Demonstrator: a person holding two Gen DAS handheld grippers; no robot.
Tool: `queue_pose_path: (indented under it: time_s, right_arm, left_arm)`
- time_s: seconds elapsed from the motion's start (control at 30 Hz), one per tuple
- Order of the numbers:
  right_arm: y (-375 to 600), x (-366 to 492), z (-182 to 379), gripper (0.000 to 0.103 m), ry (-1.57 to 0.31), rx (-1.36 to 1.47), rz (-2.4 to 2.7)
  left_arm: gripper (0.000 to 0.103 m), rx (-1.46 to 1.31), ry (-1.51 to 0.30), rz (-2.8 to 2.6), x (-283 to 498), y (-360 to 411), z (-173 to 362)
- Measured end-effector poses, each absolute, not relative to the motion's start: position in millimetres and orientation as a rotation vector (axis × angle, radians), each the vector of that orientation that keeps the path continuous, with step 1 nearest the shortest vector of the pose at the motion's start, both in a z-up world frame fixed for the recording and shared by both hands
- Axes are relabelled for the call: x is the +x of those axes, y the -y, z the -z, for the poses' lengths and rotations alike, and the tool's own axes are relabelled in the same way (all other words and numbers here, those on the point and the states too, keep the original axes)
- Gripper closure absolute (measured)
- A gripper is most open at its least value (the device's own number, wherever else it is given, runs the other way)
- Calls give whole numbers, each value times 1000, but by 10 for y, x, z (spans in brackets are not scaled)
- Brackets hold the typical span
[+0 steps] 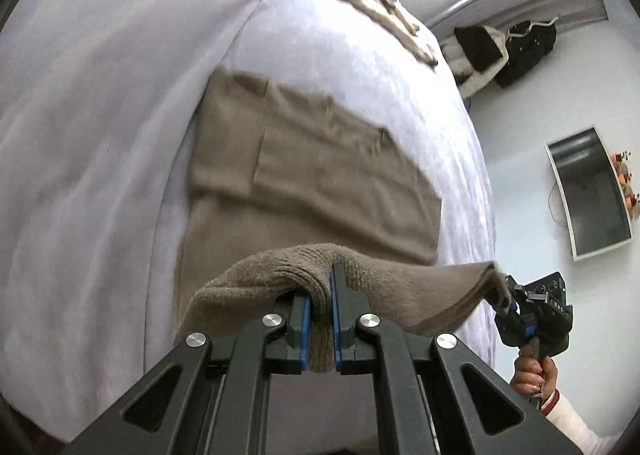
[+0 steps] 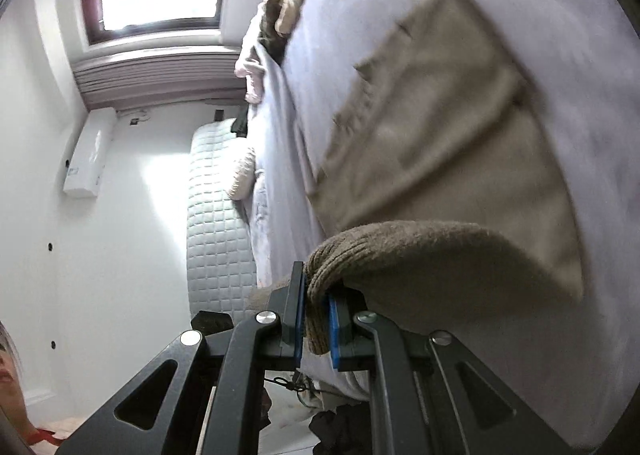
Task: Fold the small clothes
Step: 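Grasp the sweater hem with both grippers and lift it, then fold the hem over toward the collar and open both grippers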
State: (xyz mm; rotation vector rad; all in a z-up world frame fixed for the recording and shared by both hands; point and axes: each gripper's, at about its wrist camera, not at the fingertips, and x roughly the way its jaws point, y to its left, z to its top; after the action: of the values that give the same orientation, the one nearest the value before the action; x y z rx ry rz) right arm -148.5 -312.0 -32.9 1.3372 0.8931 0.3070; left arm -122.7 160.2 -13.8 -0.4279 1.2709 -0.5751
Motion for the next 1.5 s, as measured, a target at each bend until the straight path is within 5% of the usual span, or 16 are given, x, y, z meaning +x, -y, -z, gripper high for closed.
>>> queue_pose_path:
  time_s: [0.33,0.7,0.83,0.9,0.97,1.1,1.23,1.5]
  right_arm:
    - [3671,-507,285,93,-890,1304,-342]
    - [4010,120,1348,93,-1052,1405,-159]
    - [4056,215,1501,87,-1070,1428,-117]
    - [4080,268,1438,75,-1082,1393,-97]
    - [4098,304,1271,41,-1062,1326,-91]
    - [4070,336,941,41,-1059,1169,-103]
    - [3883,392,802,66,-1092,1057,-183]
    - [3652,812,1151,66,-1231,869,-139]
  left_arm:
    - [94,-393,-1207,505,-92,-974,287]
    - [93,-222,-1317,336,526,-522,1267]
    - [45,-189,-1327,267,591,-564,1334]
    - [27,-155,-1283,204,563,-630,1222]
    - [27,-155,-1267,201,530,-696,1125]
    - [27,-109,-1269,231,415,-744,989]
    - [27,-133,-1327,338,299,-654,1002]
    - [27,-81,-1368,415,429,-68,1355]
